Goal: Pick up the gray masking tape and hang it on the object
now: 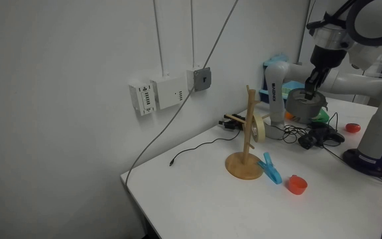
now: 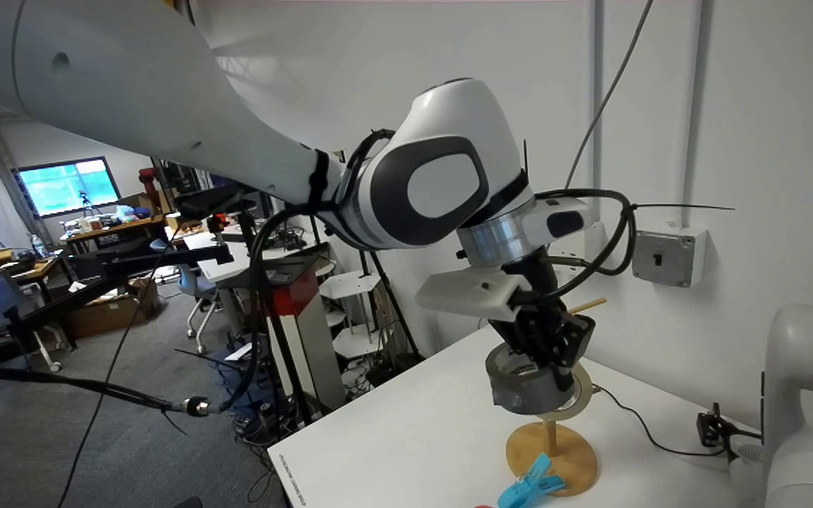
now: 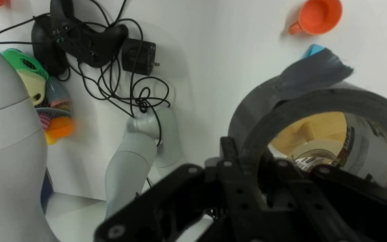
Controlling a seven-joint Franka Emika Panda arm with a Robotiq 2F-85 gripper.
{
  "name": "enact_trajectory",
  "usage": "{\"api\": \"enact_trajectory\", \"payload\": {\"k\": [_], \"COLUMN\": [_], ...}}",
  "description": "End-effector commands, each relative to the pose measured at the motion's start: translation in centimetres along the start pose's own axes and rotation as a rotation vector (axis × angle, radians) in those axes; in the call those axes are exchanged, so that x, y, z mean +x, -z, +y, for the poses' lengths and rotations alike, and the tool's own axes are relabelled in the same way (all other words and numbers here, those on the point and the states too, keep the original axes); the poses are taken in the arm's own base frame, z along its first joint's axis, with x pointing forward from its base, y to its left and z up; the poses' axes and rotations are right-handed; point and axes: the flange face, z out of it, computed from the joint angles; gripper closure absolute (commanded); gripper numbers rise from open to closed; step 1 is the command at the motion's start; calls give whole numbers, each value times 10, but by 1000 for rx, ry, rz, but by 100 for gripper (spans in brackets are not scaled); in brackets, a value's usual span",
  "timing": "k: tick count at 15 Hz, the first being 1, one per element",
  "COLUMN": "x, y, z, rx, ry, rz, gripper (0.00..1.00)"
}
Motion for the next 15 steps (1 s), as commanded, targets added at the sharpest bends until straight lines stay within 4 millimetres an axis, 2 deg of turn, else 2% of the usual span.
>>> {"api": "enact_trajectory", "payload": {"k": [1,5,8,15], "x": [8,11,17,32], "y": [-11,-30,-36,-24], "z": [19,28,24,20], "rx": [3,20,31,21], "ry": [-37,-76,-91,-80], "rz": [54,94,114,142], "gripper": [96,96,96,96]}}
